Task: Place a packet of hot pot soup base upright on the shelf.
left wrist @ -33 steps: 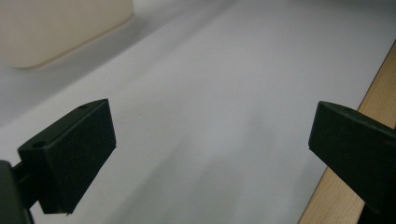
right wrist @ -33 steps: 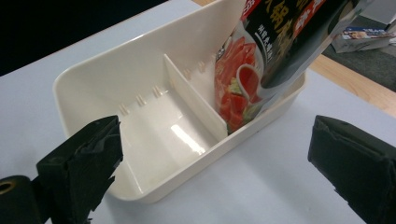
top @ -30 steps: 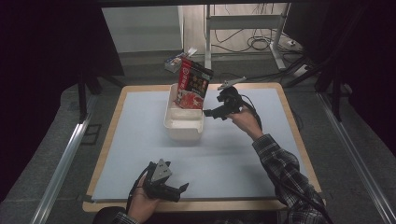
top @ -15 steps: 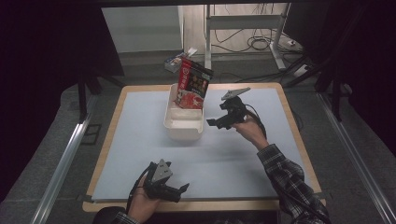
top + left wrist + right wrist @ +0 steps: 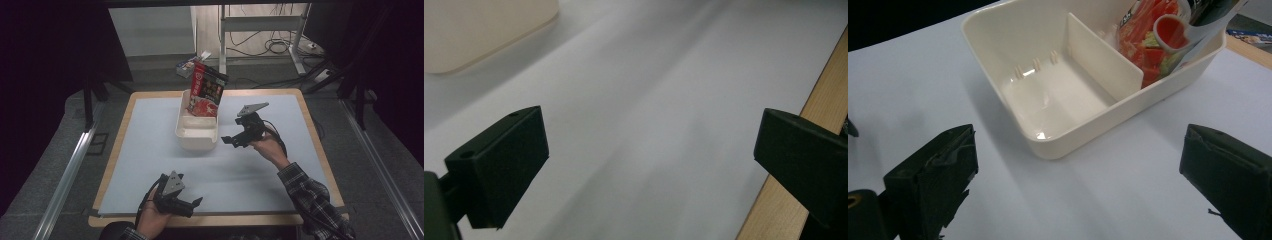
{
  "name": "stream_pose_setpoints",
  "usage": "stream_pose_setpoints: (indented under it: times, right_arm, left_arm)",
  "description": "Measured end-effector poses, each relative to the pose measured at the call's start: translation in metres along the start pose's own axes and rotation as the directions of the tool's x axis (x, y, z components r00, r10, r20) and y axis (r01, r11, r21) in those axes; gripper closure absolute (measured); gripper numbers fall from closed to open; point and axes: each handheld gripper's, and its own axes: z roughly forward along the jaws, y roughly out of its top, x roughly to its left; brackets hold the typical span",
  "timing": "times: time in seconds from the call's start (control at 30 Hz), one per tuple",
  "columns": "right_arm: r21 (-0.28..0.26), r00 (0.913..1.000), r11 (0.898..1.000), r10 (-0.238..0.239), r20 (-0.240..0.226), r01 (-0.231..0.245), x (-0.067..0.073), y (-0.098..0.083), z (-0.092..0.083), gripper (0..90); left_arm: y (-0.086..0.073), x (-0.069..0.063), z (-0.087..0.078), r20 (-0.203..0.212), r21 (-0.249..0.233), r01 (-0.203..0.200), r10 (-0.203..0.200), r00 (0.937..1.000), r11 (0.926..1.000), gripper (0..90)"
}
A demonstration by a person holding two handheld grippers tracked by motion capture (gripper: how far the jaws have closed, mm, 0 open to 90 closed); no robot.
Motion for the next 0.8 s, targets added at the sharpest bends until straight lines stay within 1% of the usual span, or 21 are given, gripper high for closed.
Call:
stream_pose_setpoints:
  times: [0.07,0.4,0.5,0.63,0.8]
  right_arm:
    - [-0.003,1.0,1.0,-0.004,0.0,0.004,0.002,-0.002,-0.002,2.1]
    - [-0.006,0.9998,1.0,0.013,-0.018,-0.013,0.013,-0.01,-0.007,2.1]
    - [-0.006,0.9997,1.0,0.011,-0.024,-0.011,0.018,-0.014,-0.007,2.1]
    - [0.006,0.9997,1.0,0.0,-0.024,0.0,0.025,-0.02,-0.008,2.1]
    - [0.014,0.9996,1.0,-0.009,-0.025,0.009,0.03,-0.028,-0.014,2.1]
  left_arm:
    - [0.0,0.0,0.0,-0.001,0.001,-0.002,0.002,1.0,1.0,0.6]
    - [0.0,0.001,-0.001,0.002,-0.002,0.006,-0.006,1.0,1.0,0.7]
    - [0.0,0.002,-0.001,0.002,-0.003,0.006,-0.006,1.0,1.0,0.8]
    - [0.0,0.002,-0.001,0.001,-0.001,0.006,-0.006,1.0,1.0,0.8]
    - [0.0,0.002,-0.001,0.001,0.003,0.002,-0.002,1.0,1.0,0.9]
